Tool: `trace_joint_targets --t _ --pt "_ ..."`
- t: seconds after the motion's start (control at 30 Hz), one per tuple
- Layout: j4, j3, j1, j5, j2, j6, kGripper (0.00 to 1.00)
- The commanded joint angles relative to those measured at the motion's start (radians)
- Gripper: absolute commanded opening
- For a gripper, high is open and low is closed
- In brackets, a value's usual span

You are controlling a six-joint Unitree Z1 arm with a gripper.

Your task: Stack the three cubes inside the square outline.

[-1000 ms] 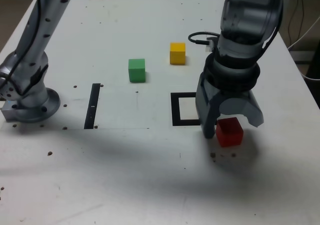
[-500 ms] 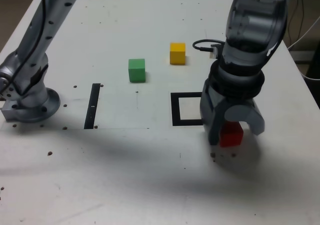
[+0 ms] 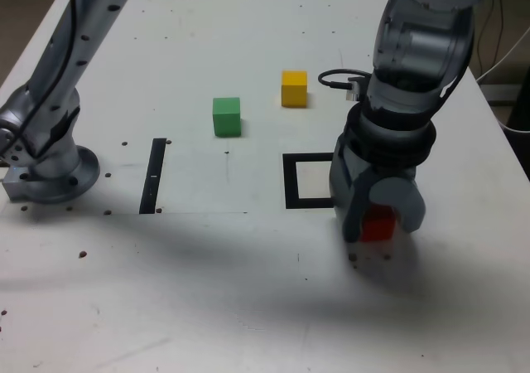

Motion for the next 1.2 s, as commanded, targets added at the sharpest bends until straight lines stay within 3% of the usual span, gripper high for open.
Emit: trace_joint_targets --t 0.0,0.4,0.6,0.8,1.03,1.17 --pt "0.002 -0.003 0.002 0.000 0.006 -0.001 0.35" --pt "-0.048 0.005 0.002 0.007 0.002 -0.001 0.28" --pt "-0.030 0.020 0.004 0.047 -0.046 -0.001 0.28" --pt "-0.015 0.112 0.047 0.102 -0.138 0.033 0.28" --pt "-0.034 0.249 0.130 0.114 -0.201 0.119 0.28" --pt "-0.090 0.329 0.168 0.119 -0.217 0.155 0.28"
